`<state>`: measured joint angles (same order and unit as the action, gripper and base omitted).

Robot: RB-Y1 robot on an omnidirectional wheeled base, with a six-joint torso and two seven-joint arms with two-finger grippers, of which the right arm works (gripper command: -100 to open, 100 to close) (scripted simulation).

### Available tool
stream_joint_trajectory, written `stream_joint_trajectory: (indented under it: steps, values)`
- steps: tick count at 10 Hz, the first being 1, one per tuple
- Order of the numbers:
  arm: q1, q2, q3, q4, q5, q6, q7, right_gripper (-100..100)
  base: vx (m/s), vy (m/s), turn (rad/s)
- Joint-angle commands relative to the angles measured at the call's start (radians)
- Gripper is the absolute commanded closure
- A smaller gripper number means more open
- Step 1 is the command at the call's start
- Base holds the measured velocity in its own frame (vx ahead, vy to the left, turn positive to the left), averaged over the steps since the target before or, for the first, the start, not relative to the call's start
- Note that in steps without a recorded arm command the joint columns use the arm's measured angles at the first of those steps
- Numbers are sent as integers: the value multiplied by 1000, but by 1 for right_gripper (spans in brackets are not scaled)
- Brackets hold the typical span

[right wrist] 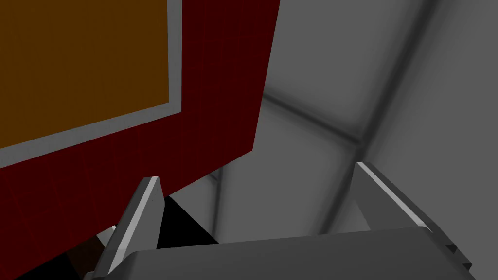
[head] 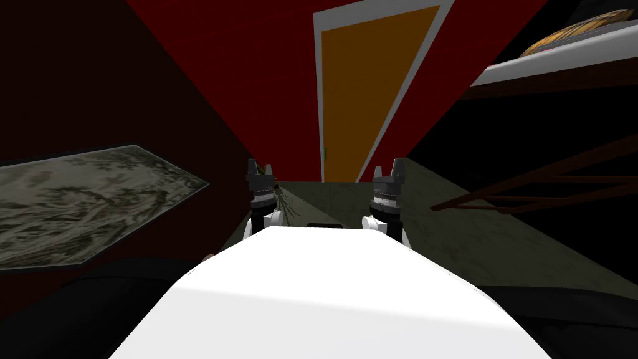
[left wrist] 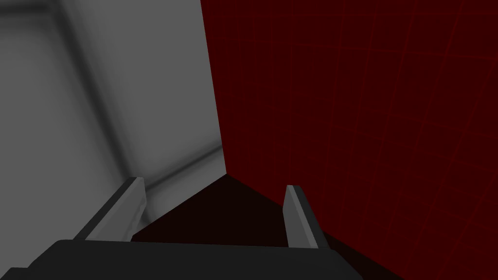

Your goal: Pull the door open

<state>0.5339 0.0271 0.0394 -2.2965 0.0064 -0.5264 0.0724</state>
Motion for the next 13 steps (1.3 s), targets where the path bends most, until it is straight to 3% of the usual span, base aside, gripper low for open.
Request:
stream_joint_trajectory:
  steps: [1, 13]
  values:
    - [-10, -11, 1, 28, -15, -6, -23, -100, 65, 20, 62]
    - [-100, -76, 12, 271, -144, -58, -224, -100, 111, 12, 57]
